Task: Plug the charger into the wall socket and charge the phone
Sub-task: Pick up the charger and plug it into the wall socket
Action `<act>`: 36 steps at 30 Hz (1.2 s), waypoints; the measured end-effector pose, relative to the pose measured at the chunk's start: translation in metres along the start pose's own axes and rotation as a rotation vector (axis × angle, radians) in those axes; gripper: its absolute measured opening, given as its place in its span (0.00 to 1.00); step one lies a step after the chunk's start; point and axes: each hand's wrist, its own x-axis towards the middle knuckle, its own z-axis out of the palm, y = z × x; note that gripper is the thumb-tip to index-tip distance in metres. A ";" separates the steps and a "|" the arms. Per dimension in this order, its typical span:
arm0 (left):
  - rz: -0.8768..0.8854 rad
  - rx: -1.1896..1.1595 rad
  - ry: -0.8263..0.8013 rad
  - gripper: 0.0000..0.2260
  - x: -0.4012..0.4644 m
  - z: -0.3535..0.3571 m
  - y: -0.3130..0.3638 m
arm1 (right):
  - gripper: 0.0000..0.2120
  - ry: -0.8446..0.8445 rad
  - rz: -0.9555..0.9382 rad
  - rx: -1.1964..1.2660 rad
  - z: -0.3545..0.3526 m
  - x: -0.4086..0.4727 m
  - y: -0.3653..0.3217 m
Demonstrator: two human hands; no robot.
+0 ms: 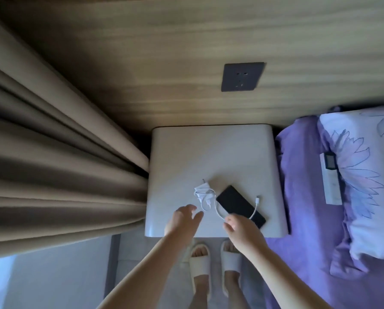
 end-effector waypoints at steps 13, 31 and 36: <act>-0.190 -0.495 -0.040 0.10 0.114 0.008 0.035 | 0.13 0.080 -0.056 0.127 0.022 0.113 0.003; -0.112 -0.847 -0.111 0.14 0.075 -0.032 0.045 | 0.09 0.223 -0.216 0.502 -0.021 0.097 -0.023; -0.075 -1.011 0.117 0.12 0.066 -0.050 0.046 | 0.05 0.253 -0.252 0.352 -0.027 0.085 -0.024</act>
